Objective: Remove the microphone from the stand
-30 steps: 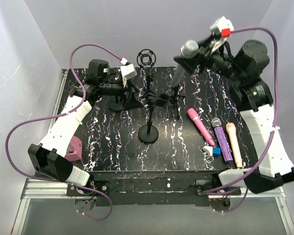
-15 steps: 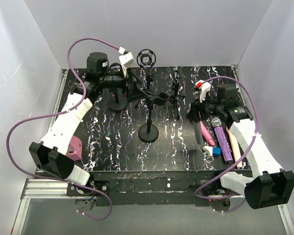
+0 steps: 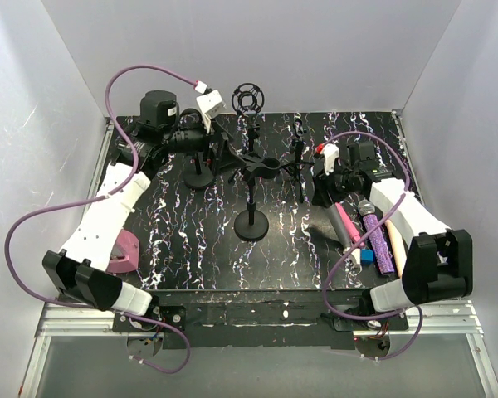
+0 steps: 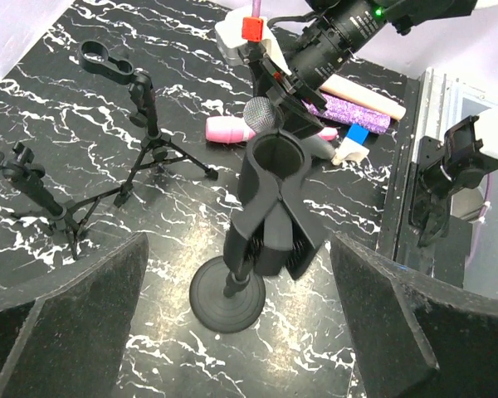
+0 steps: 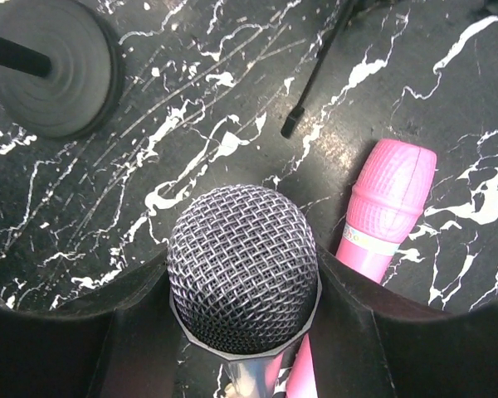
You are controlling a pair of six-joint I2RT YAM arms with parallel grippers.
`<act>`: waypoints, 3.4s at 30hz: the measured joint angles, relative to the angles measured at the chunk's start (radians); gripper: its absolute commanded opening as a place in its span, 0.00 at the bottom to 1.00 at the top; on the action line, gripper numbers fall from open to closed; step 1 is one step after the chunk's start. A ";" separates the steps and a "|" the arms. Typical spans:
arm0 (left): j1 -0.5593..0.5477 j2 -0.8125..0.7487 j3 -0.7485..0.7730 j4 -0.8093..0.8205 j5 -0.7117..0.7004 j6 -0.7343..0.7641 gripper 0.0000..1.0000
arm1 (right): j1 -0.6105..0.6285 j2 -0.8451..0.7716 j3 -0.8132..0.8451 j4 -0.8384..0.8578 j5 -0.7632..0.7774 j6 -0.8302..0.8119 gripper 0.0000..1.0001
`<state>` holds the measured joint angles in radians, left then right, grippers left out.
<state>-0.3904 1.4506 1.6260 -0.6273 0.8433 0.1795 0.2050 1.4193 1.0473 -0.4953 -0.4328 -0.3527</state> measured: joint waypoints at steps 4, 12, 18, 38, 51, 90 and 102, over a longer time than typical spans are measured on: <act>0.000 -0.028 0.000 -0.039 -0.026 0.029 0.93 | 0.000 0.028 -0.017 -0.003 0.019 -0.018 0.11; 0.000 -0.077 -0.018 -0.096 -0.072 0.083 0.95 | 0.000 0.064 -0.031 -0.013 0.045 -0.019 0.54; 0.000 -0.157 -0.096 -0.110 -0.085 0.131 0.98 | 0.000 0.016 -0.026 -0.082 0.043 -0.014 0.78; 0.000 -0.181 -0.274 -0.121 -0.060 0.167 0.95 | 0.160 -0.222 0.396 -0.152 -0.283 -0.044 0.77; 0.000 -0.240 -0.501 -0.014 -0.105 0.061 0.95 | 0.394 0.084 0.758 -0.342 -0.276 -0.225 0.75; -0.124 0.134 -0.885 0.978 0.018 -0.091 0.32 | 0.424 0.159 0.814 -0.454 -0.214 -0.312 0.48; -0.122 0.076 -0.827 0.793 -0.046 -0.021 0.00 | 0.394 0.217 0.856 -0.465 -0.245 -0.252 0.01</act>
<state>-0.5125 1.5265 0.7990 0.1654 0.7975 0.1589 0.5987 1.6367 1.9038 -0.9607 -0.6777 -0.6048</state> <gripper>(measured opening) 0.327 0.401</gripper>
